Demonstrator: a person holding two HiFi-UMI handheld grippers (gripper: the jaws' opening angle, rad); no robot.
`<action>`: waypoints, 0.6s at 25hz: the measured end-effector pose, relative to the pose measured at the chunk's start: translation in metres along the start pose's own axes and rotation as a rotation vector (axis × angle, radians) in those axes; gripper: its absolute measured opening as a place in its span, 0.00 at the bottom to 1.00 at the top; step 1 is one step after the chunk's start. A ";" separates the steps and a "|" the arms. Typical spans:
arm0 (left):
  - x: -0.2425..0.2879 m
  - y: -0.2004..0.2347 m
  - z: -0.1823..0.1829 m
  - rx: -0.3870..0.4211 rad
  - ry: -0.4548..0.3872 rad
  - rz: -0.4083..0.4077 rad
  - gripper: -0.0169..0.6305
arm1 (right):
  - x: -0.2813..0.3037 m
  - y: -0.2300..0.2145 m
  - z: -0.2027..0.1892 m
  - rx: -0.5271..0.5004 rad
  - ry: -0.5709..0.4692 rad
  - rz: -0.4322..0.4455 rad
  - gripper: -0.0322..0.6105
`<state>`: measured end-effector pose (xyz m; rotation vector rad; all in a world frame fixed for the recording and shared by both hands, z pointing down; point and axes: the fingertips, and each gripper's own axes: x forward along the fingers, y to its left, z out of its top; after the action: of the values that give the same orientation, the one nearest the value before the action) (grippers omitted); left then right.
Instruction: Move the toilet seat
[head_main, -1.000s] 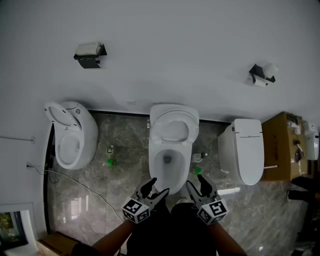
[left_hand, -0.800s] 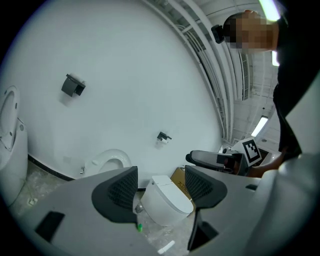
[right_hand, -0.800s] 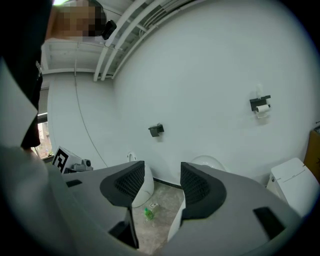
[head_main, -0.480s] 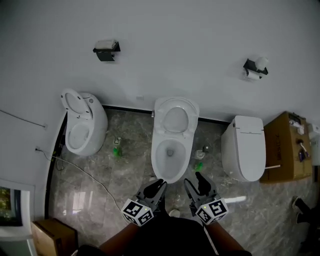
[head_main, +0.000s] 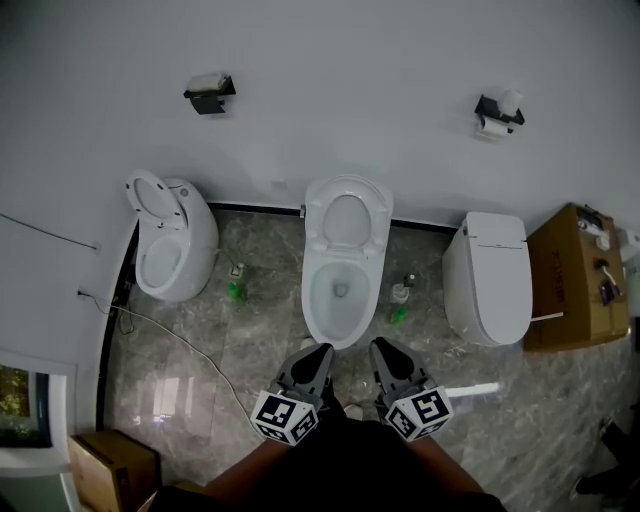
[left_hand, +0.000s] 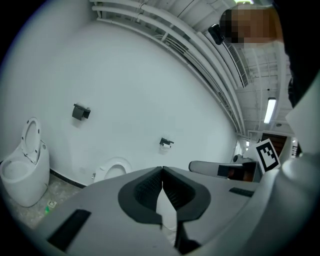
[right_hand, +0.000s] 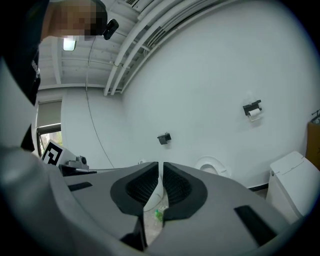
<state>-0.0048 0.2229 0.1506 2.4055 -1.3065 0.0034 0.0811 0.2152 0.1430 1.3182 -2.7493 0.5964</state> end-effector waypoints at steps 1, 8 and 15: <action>0.005 0.003 0.004 0.003 -0.001 0.004 0.05 | 0.004 -0.001 0.002 -0.005 0.010 0.000 0.12; 0.052 0.049 0.043 0.018 -0.031 0.034 0.05 | 0.059 -0.023 0.036 -0.069 0.005 -0.040 0.11; 0.096 0.103 0.078 0.047 -0.028 -0.016 0.05 | 0.128 -0.041 0.071 -0.101 -0.024 -0.080 0.11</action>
<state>-0.0485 0.0693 0.1322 2.4635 -1.3136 -0.0038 0.0403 0.0716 0.1152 1.4139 -2.6907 0.4332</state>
